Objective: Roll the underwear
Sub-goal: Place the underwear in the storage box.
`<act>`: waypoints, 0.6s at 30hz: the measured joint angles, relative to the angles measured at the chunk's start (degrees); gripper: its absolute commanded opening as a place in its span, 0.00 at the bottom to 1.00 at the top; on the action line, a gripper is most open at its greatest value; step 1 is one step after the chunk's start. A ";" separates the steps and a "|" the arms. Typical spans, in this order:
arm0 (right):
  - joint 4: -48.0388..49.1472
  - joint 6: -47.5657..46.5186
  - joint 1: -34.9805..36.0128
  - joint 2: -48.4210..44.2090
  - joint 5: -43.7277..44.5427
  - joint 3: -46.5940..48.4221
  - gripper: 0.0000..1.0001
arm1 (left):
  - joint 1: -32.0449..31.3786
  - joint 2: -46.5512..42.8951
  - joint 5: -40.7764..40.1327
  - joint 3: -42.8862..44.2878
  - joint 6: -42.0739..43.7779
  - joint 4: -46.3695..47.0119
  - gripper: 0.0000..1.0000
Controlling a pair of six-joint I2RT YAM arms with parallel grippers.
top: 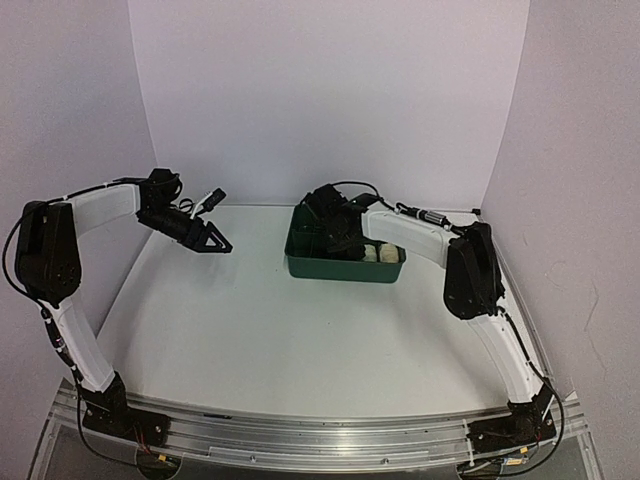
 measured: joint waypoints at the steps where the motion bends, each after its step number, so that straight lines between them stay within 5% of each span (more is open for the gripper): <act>1: -0.58 0.61 0.16 1.01 -0.98 0.92 0.00 | 0.00 0.00 -0.03 -0.01 0.00 0.01 0.75; 13: -2.56 18.65 -1.42 3.47 -11.45 1.11 0.00 | 0.00 0.00 -0.17 -0.04 -0.02 0.02 0.76; 18: -1.38 24.75 -3.98 3.47 -16.88 -0.14 0.20 | 0.00 0.00 -0.17 -0.06 -0.02 0.02 0.76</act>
